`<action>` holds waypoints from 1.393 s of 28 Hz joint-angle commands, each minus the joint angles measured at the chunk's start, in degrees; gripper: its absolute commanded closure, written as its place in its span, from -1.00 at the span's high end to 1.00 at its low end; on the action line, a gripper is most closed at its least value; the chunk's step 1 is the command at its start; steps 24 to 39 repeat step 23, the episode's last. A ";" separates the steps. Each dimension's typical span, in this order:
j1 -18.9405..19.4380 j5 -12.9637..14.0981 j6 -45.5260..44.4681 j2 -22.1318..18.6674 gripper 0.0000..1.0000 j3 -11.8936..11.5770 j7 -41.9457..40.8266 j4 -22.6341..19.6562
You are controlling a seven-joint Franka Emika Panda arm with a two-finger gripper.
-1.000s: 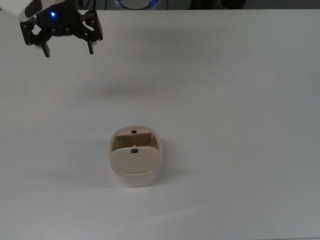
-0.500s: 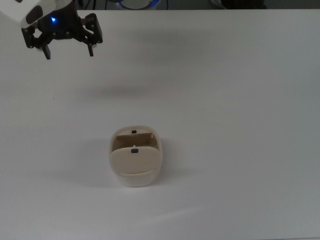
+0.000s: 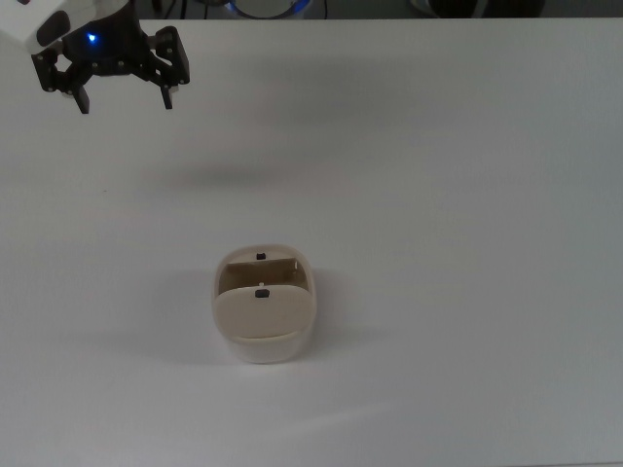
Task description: Open the trash can
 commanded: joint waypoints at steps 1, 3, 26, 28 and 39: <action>0.09 -0.33 -0.82 -0.45 1.00 -0.19 0.70 -0.64; 0.09 -0.33 -0.82 -0.45 1.00 -0.19 0.61 -0.64; -0.79 -0.24 -0.91 -0.45 1.00 -0.19 0.17 -0.64; -0.79 -0.24 -0.91 -0.45 1.00 -0.19 0.17 -0.64; -0.79 -0.24 -0.91 -0.45 1.00 -0.19 0.17 -0.64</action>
